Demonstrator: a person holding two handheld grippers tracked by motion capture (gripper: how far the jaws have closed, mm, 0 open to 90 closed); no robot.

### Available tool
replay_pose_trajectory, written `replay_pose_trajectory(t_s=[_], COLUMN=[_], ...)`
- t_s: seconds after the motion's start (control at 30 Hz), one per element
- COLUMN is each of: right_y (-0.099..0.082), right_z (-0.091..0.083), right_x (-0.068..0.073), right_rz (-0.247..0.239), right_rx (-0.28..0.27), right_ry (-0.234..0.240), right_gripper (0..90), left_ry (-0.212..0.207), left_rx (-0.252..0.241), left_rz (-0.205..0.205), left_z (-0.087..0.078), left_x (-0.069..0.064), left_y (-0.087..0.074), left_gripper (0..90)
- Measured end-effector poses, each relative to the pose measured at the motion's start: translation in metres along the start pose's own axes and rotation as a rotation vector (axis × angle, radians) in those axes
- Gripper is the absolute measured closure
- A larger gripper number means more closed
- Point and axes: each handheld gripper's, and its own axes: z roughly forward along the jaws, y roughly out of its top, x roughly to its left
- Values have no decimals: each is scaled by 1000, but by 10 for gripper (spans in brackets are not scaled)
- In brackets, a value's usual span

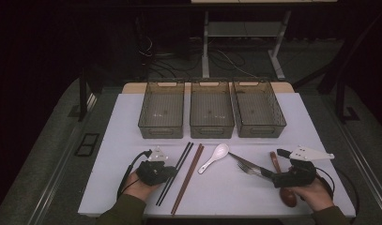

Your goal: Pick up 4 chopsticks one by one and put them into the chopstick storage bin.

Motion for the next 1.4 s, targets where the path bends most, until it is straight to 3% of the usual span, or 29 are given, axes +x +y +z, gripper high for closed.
replay_pose_trajectory(t_s=[0.3, 0.5, 0.67, 0.93, 1.07, 1.4], right_y=[0, 0, 0, 0, 0, 0], right_z=[0, 0, 1, 1, 1, 1], right_x=[0, 0, 0, 0, 0, 1], right_rz=[2, 2, -1, -2, -4, -4], right_rx=[0, 0, 2, 3, 4, 4], right_ry=[0, 1, 0, 0, 1, 2], right_gripper=[27, 27, 27, 27, 27, 27], left_ry=[50, 48, 72, 102, 120, 149], left_rx=[11, 10, -32, 0, -21, -19], left_rz=[4, 1, -25, -53, -80, -74], left_z=[-5, -4, -1, 10, 12, 13], left_x=[4, 4, 5, 4, 2, 0], left_y=[-1, 0, 8, 12, 11, 11], left_gripper=[807, 790, 778, 791, 813, 844])
